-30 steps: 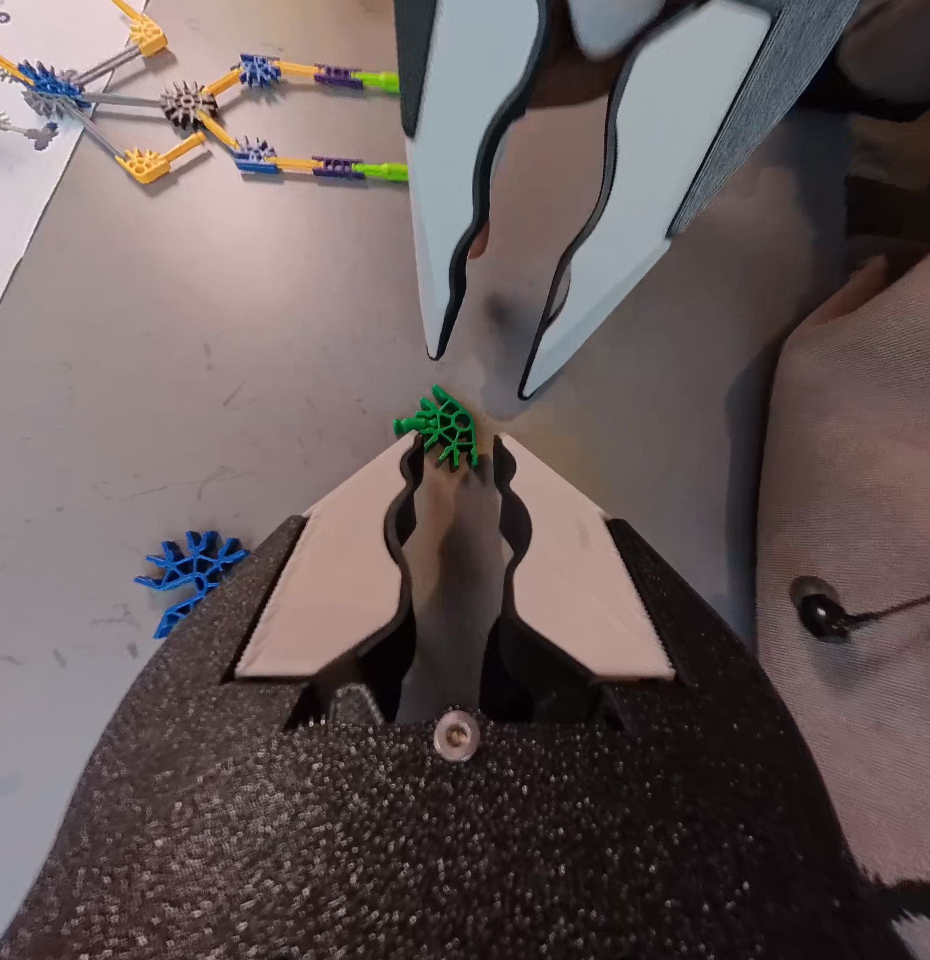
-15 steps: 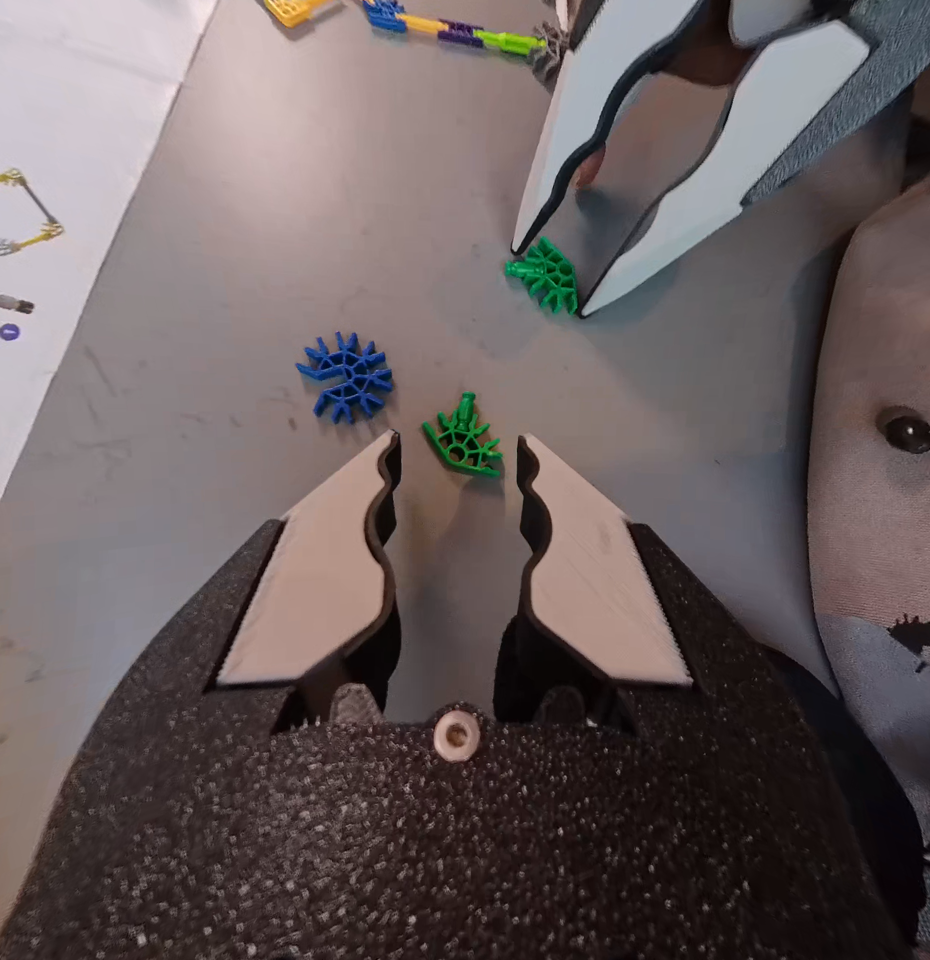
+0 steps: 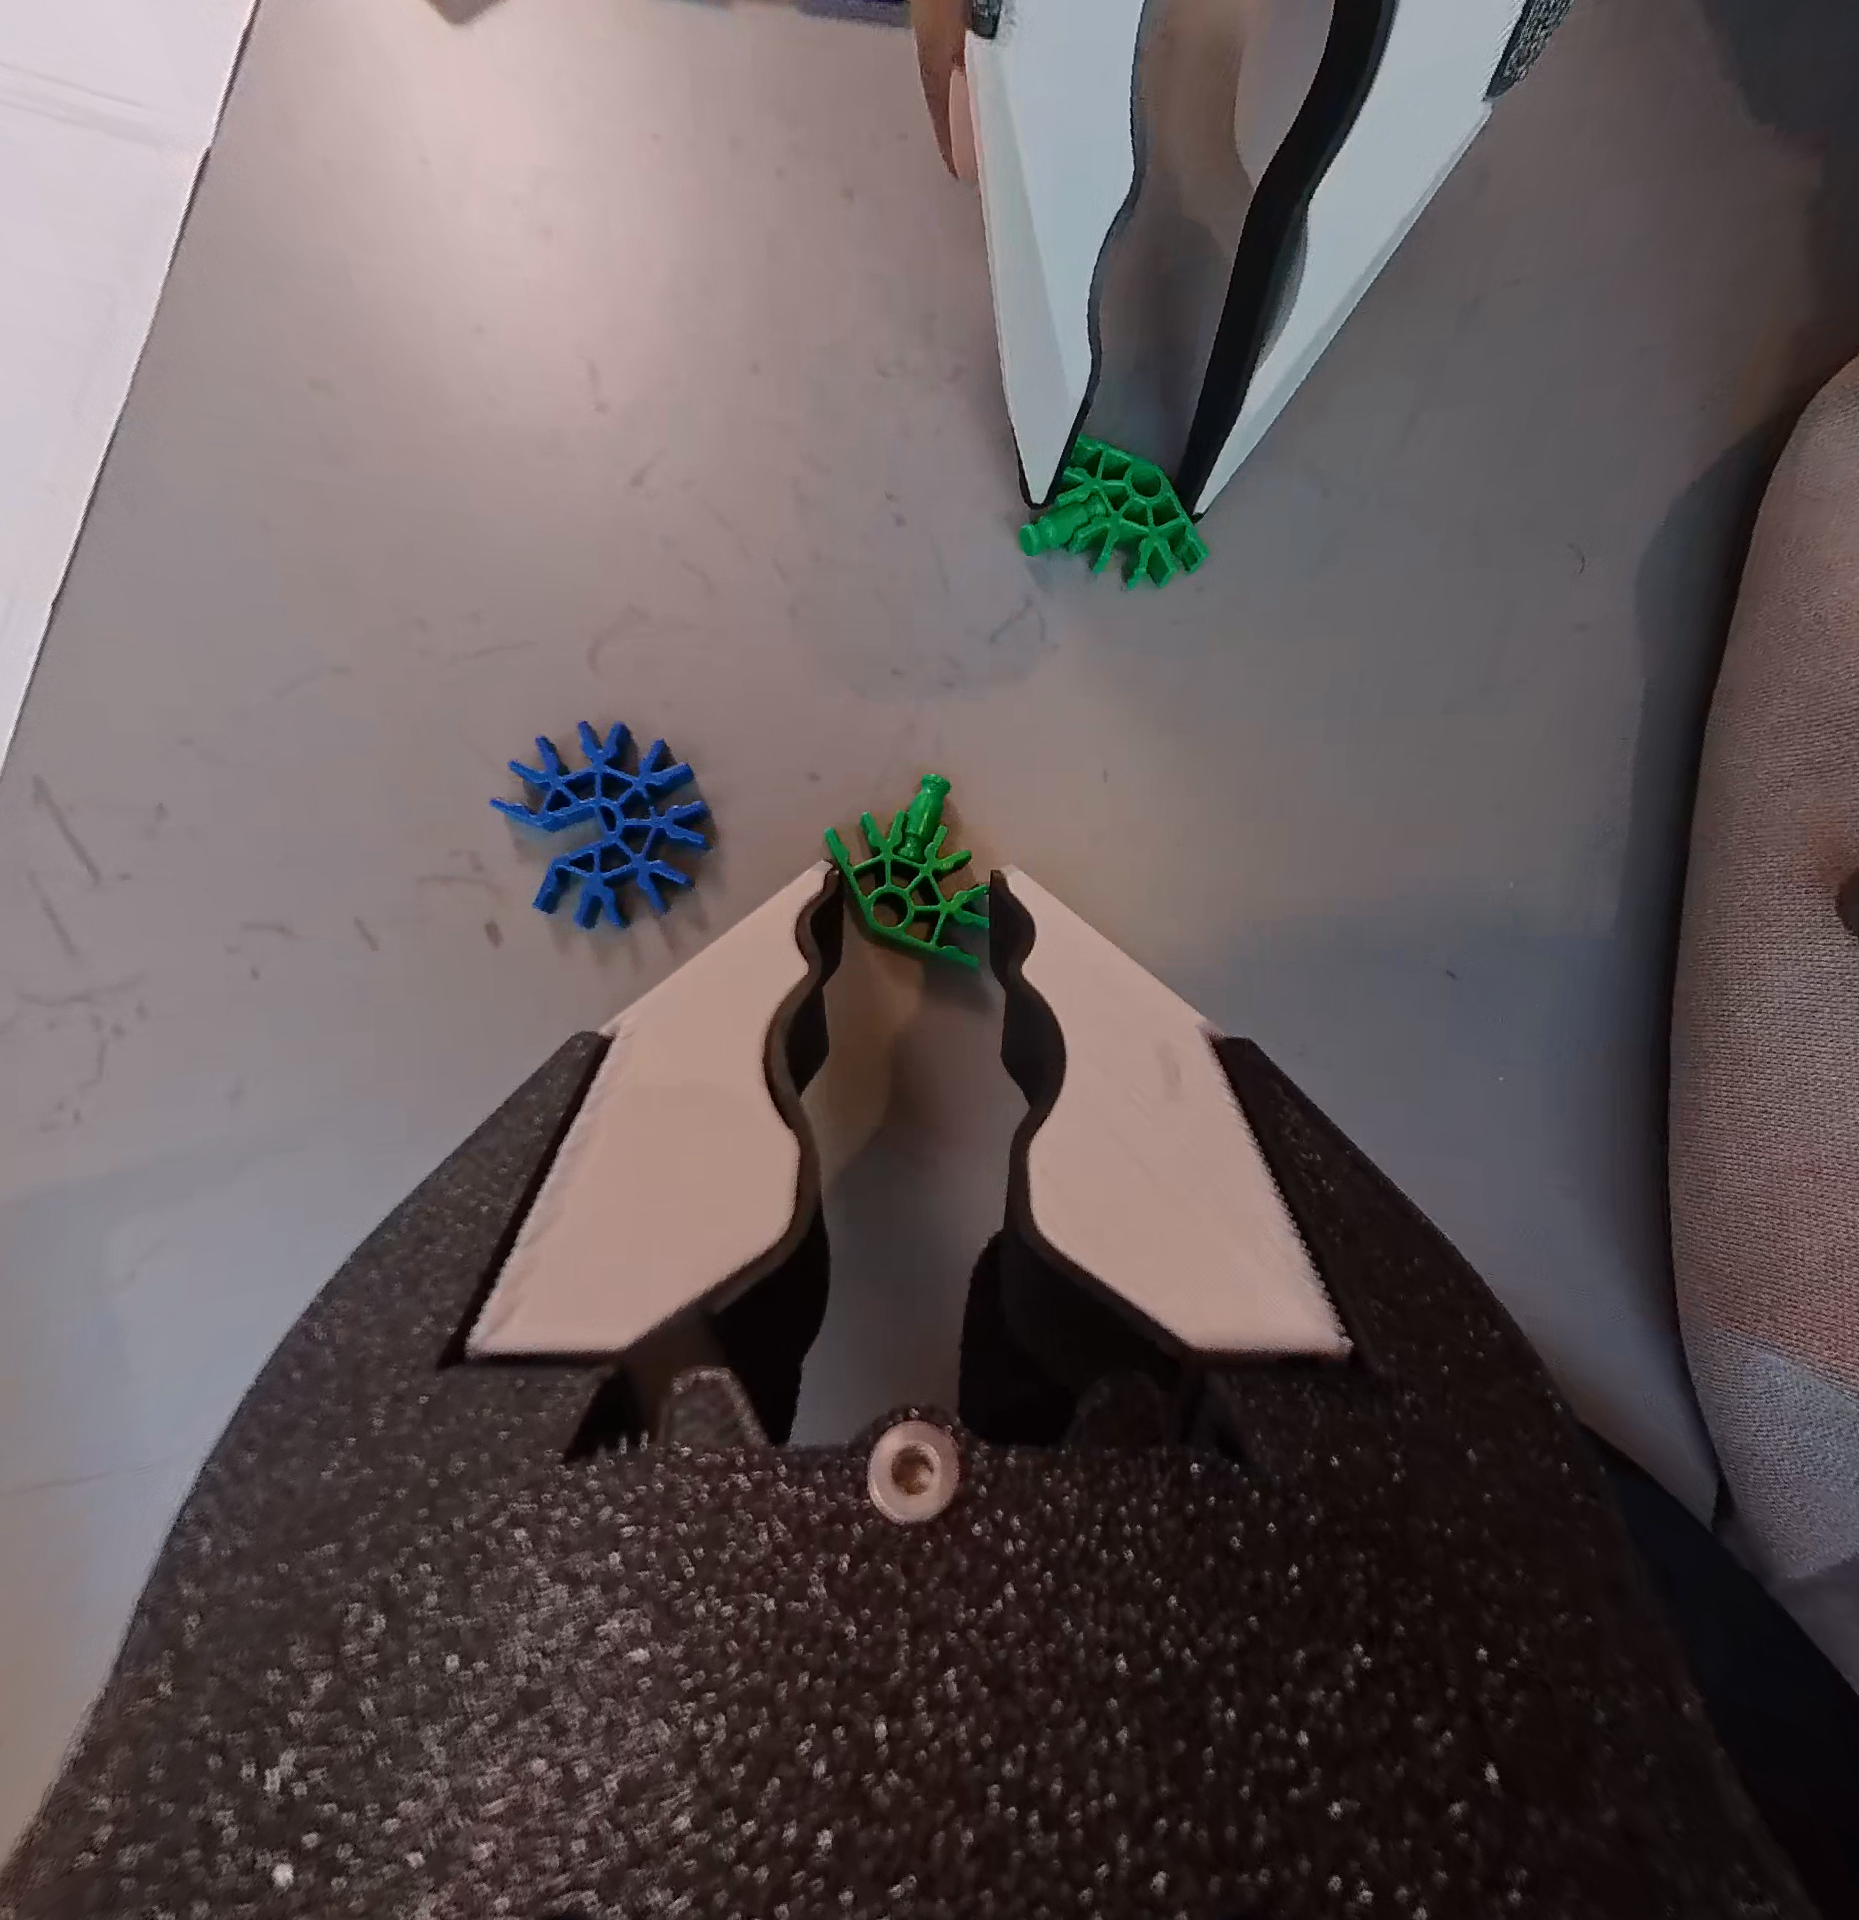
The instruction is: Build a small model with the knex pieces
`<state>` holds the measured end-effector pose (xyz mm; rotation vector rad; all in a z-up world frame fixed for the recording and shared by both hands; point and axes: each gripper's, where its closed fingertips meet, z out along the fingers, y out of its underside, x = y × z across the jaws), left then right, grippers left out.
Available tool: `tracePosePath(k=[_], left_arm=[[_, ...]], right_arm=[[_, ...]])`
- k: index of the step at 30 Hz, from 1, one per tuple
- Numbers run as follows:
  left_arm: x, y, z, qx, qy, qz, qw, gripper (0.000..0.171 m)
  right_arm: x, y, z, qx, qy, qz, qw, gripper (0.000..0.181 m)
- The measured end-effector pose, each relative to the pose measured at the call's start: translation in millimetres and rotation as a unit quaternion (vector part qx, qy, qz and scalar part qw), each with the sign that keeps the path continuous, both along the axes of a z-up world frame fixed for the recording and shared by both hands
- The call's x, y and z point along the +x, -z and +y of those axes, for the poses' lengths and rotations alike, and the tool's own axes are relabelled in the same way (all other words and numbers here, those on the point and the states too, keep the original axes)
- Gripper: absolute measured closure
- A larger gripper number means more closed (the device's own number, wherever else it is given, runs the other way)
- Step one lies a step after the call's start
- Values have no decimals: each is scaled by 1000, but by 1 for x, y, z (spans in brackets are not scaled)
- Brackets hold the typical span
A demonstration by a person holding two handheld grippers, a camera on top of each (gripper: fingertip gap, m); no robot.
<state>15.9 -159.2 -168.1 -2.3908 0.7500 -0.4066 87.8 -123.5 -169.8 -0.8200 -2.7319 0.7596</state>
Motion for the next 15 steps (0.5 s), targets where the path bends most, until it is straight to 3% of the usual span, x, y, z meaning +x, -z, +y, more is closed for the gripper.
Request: tracePosePath(k=[4, 8, 11, 15], left_arm=[[-7, -16, 2, 23, -12, -47, 999, 137], [-46, -36, 21, 76, -104, -88, 988, 131], [-56, -22, 30, 68, -133, -76, 986, 123], [-49, -1, 41, 56, -123, -18, 991, 116]], right_arm=[[3, -3, 4, -23, 49, 13, 998, 145], [8, -22, 11, -81, 119, 48, 988, 143], [7, -35, 13, -119, 152, 85, 977, 143], [-6, -39, 19, -140, 182, 123, 966, 144]])
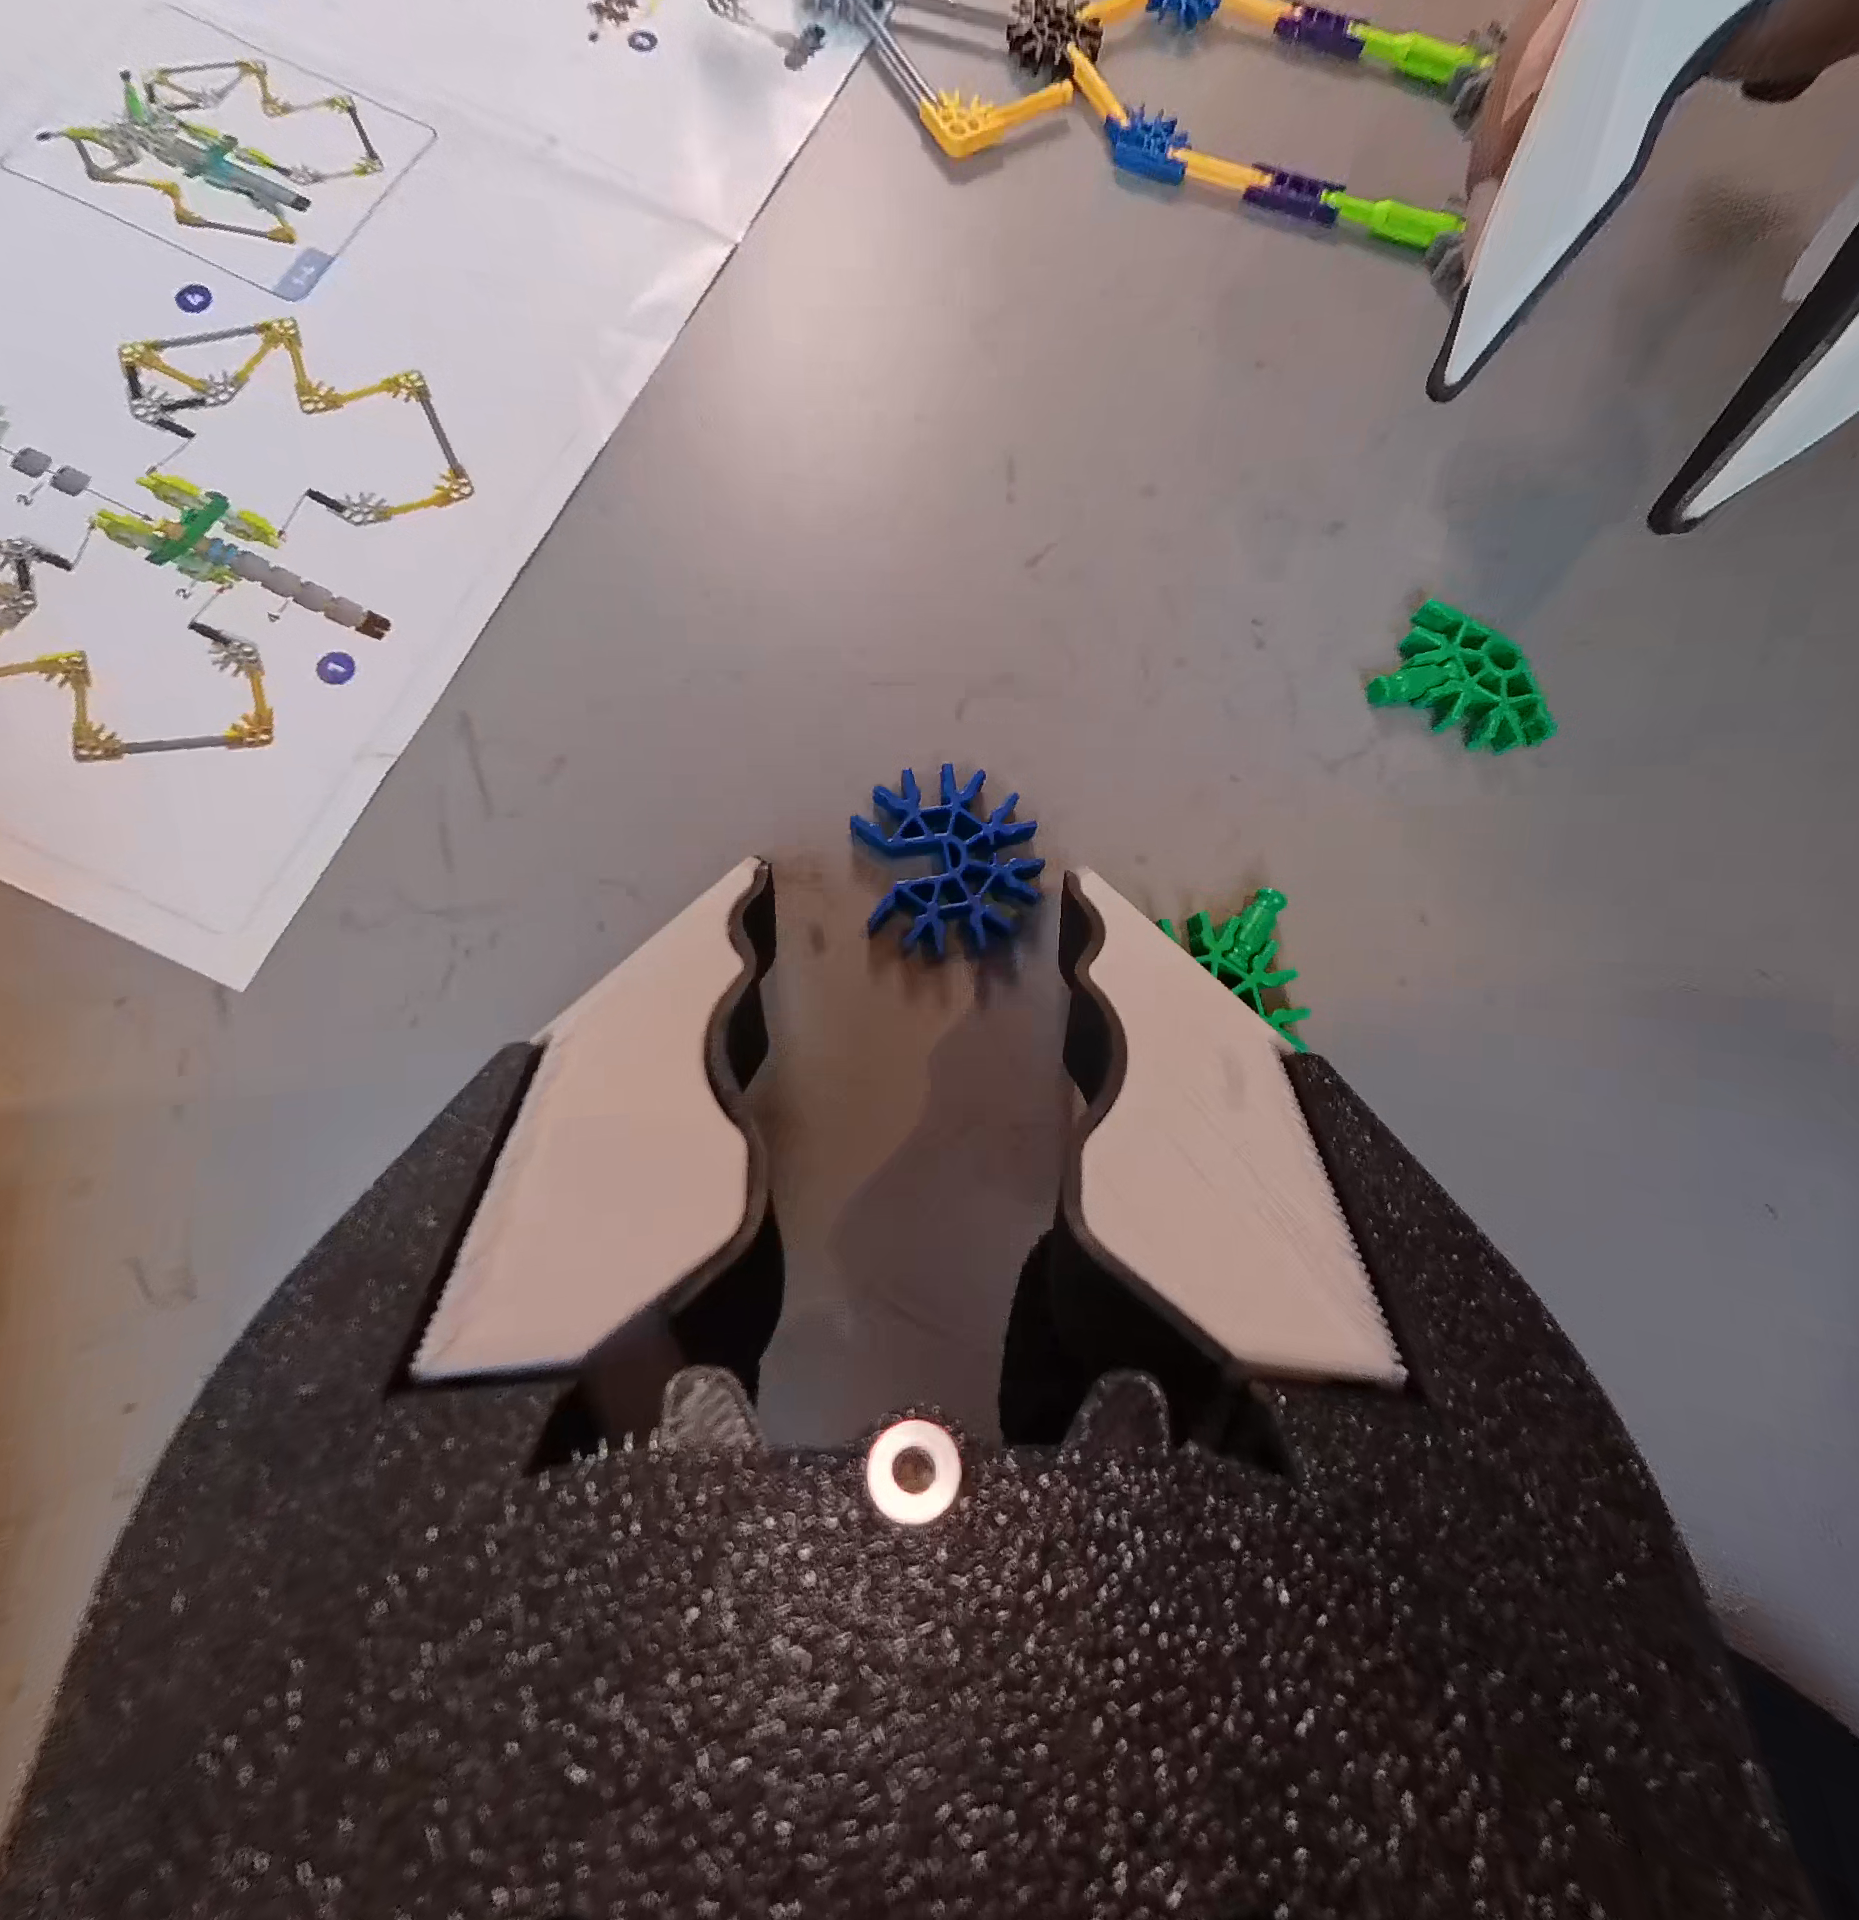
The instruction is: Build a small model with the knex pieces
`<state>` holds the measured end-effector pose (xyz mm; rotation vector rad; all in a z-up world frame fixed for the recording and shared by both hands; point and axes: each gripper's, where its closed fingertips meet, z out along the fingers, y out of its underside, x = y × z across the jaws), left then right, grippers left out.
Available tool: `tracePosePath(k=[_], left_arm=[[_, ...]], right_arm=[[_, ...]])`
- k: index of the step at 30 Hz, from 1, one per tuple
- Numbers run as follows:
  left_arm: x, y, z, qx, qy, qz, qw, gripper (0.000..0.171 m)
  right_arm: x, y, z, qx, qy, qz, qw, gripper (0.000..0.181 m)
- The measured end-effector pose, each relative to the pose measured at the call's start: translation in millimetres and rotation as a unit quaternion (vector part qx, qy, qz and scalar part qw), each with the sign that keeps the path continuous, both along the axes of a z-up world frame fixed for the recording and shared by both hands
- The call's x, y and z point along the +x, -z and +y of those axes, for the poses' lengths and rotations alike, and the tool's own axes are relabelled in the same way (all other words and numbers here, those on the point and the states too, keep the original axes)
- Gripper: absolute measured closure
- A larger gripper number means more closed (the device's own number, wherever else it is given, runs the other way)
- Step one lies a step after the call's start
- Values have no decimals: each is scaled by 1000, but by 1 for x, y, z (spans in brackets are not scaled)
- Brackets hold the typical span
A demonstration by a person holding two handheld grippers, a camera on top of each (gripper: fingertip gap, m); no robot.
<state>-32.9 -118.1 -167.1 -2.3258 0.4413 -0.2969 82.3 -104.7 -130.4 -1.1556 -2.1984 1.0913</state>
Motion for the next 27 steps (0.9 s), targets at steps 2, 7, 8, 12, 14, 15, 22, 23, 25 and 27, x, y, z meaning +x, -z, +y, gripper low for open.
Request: tracePosePath(k=[2, 7, 8, 12, 14, 15, 22, 23, 25, 27], left_arm=[[3, 3, 4, 1, 7, 26, 1000, 125], [10, 2, 7, 9, 10, 41, 999, 142], [11, 2, 7, 11, 11, 47, 999, 142], [18, -2, 9, 34, 29, 61, 997, 143], [26, -8, 10, 56, 45, 70, 995, 143], [30, -11, 11, 68, 54, 75, 993, 143], [77, -28, 5, 126, 153, 40, 979, 143], [82, -29, 4, 129, 165, 36, 977, 143], [91, -28, 1, 130, 190, 32, 973, 143], [94, -25, -1, 129, 206, 44, 969, 143]], right_arm=[[-4, 1, 2, 0, 11, 9, 1000, 145], [-9, -4, 7, -12, 40, 36, 998, 148], [-10, -5, 10, -13, 47, 40, 998, 149], [-14, -6, 17, -20, 73, 50, 996, 150], [-17, -8, 18, -21, 83, 58, 995, 150], [-19, -9, 17, -23, 88, 60, 994, 150], [-27, 5, 6, 22, 76, 44, 996, 147], [-28, 8, 3, 24, 69, 37, 997, 145], [-29, 10, -3, 21, 59, 27, 998, 137], [-29, 15, -3, 37, 53, 20, 998, 132]])
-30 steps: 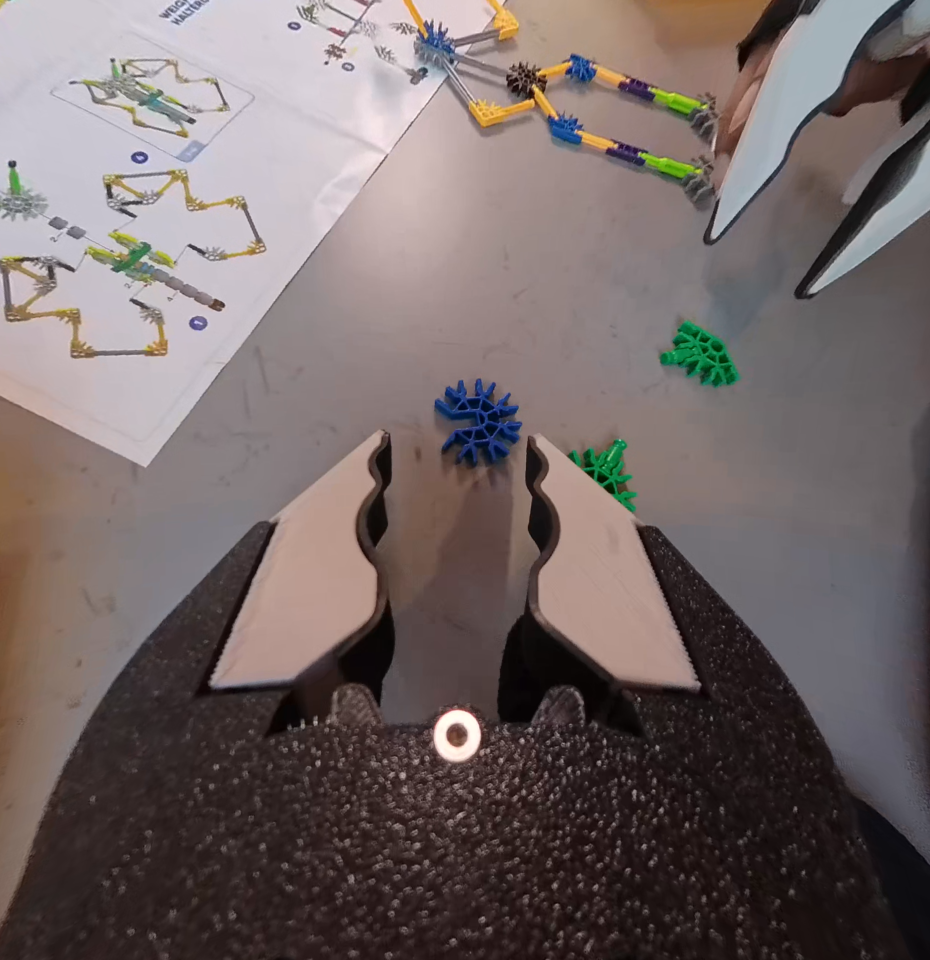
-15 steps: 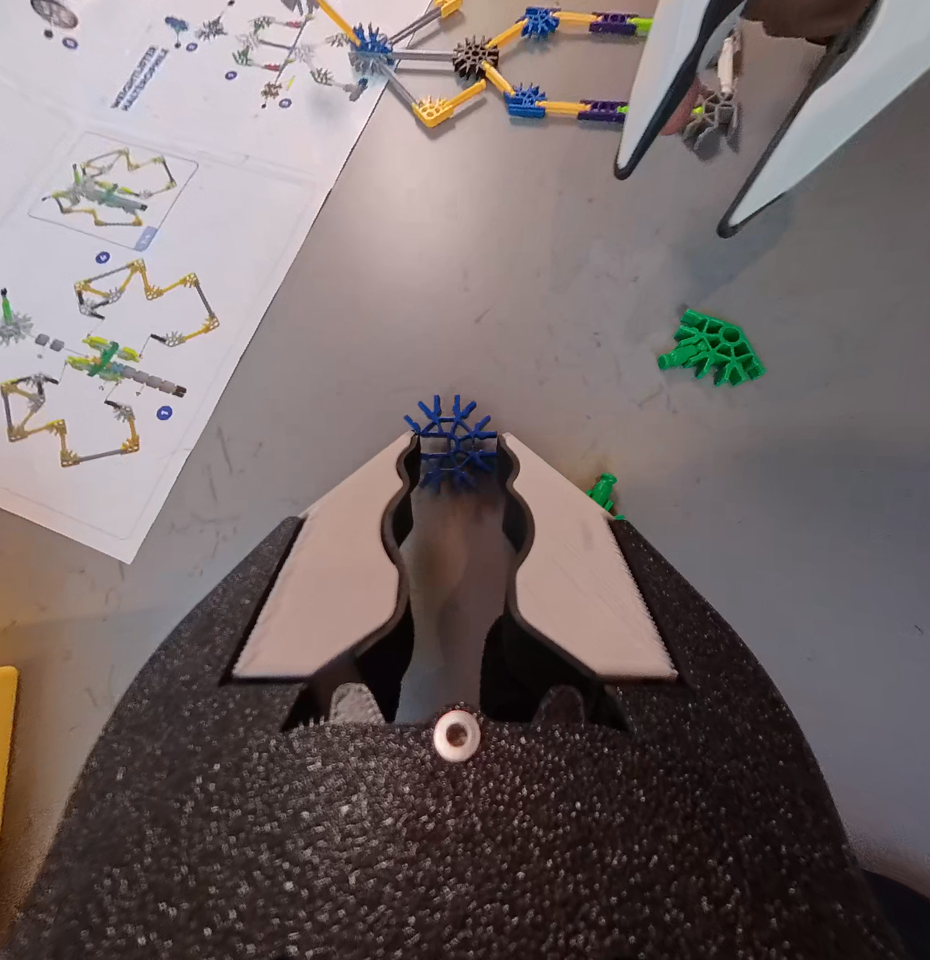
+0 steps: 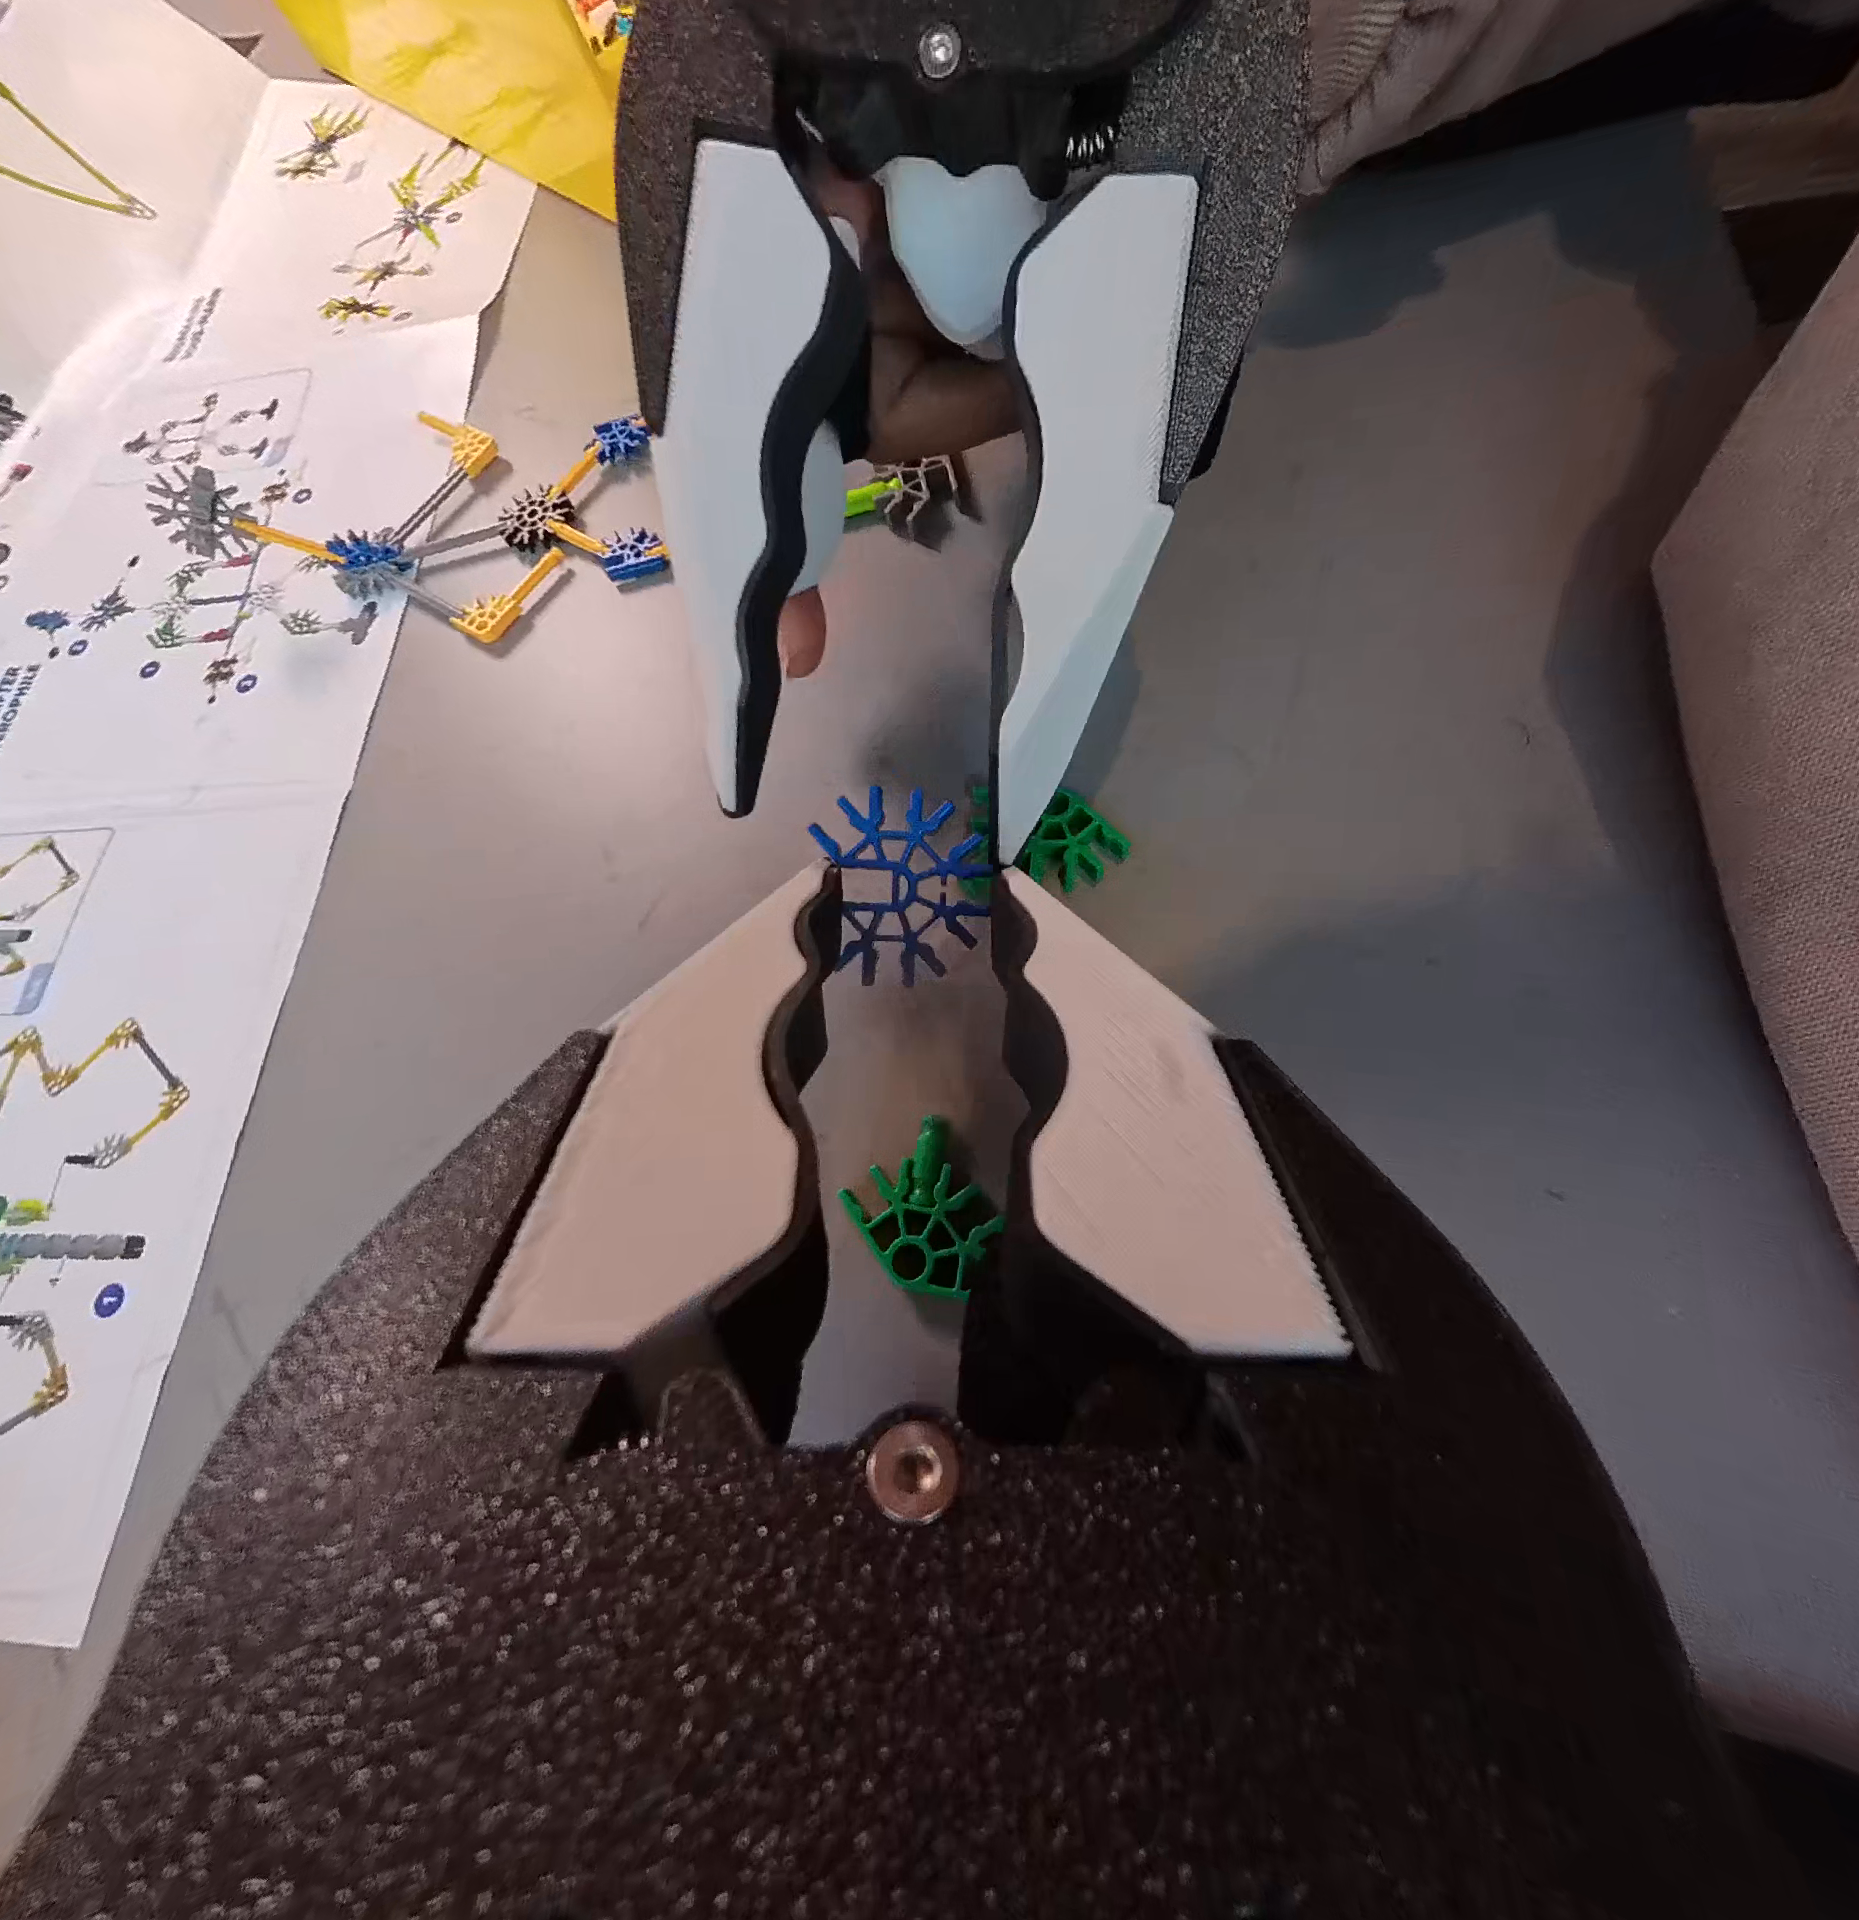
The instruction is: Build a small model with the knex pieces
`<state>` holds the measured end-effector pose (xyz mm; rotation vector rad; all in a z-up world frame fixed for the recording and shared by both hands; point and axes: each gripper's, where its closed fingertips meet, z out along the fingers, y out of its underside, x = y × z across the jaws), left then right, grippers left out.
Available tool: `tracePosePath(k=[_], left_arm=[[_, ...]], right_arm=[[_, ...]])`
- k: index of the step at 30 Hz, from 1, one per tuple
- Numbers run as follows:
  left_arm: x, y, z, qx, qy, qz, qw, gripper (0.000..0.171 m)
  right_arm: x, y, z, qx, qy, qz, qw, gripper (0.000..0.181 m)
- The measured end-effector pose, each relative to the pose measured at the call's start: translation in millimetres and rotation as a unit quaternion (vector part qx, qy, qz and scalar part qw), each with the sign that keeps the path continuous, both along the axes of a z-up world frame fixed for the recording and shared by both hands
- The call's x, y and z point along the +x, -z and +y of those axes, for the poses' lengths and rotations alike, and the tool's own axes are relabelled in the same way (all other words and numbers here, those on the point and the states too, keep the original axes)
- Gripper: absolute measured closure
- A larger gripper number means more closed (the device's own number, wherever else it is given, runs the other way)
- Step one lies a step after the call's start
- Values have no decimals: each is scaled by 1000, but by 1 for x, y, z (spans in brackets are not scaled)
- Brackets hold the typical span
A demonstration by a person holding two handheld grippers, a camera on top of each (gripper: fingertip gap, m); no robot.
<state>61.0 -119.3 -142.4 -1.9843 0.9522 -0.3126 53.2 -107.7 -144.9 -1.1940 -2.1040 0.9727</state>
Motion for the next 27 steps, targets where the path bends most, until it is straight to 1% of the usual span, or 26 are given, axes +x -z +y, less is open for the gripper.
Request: tracePosePath(k=[6, 9, 12, 15, 19, 27], left_arm=[[8, -2, -9, 5, 33, -5, 999, 143], [15, 0, -17, 14, 66, 5, 998, 143], [23, -3, -24, 25, 89, 5, 996, 143], [25, -3, -27, 27, 98, 6, 995, 144], [24, -7, -26, 37, 94, 0, 995, 147], [14, -14, -20, 40, 66, -29, 997, 147]], right_arm=[[5, -4, -10, -11, -41, 7, 999, 133], [15, -10, -29, -36, -91, 14, 995, 133], [20, -7, -39, -30, -114, 8, 993, 144], [22, -6, -41, -36, -121, 5, 992, 146], [20, -10, -39, -54, -113, 9, 992, 150], [10, -16, -32, -81, -82, 23, 993, 150]])
